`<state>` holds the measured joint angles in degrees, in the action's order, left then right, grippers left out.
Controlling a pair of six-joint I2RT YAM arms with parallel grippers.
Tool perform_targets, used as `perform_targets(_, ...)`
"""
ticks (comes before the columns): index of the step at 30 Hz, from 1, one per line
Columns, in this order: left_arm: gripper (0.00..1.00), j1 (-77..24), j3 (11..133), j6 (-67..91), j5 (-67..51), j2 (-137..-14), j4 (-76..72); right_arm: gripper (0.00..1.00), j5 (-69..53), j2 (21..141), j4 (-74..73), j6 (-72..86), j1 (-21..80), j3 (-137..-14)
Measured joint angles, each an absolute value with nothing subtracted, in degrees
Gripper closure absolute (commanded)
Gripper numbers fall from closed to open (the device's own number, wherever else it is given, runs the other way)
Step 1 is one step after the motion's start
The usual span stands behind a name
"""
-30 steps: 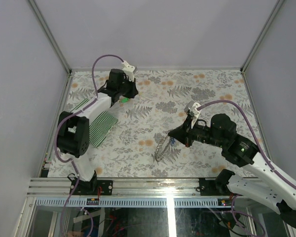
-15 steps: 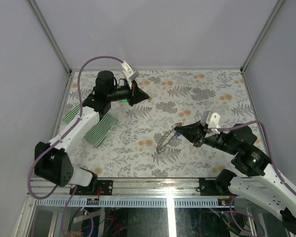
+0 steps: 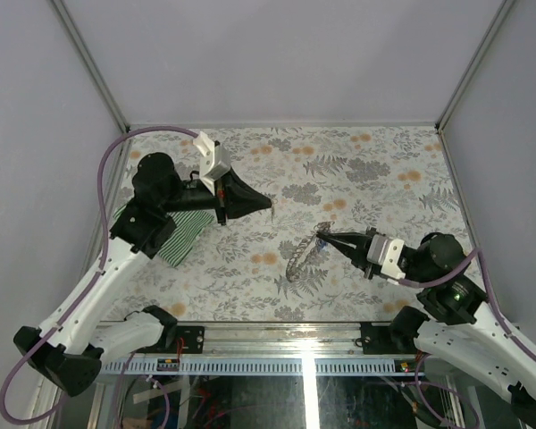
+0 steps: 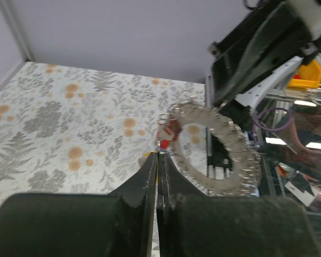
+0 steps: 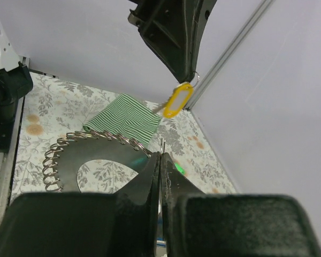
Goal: Put the keys on the keyring
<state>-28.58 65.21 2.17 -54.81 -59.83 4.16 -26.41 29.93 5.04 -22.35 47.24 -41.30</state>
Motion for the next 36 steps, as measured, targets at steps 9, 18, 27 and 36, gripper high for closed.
perform_targets(9,1.0,-31.7,63.8,6.5,-55.2,-58.3,4.1,1.0,-29.4,33.7,5.8,-24.6,47.2,-42.3)
perform_targets(18,1.0,-31.8,63.3,7.9,-54.2,-58.5,3.9,1.0,-28.5,42.0,-4.9,-13.9,47.2,-59.1)
perform_targets(27,1.0,-33.2,64.2,9.1,-52.5,-61.8,3.9,1.0,-26.7,42.6,-11.6,-5.9,47.2,-62.2)
perform_targets(36,1.0,-36.4,66.2,9.2,-51.0,-64.3,3.7,1.0,-23.6,44.2,-18.2,-2.3,47.2,-65.8)
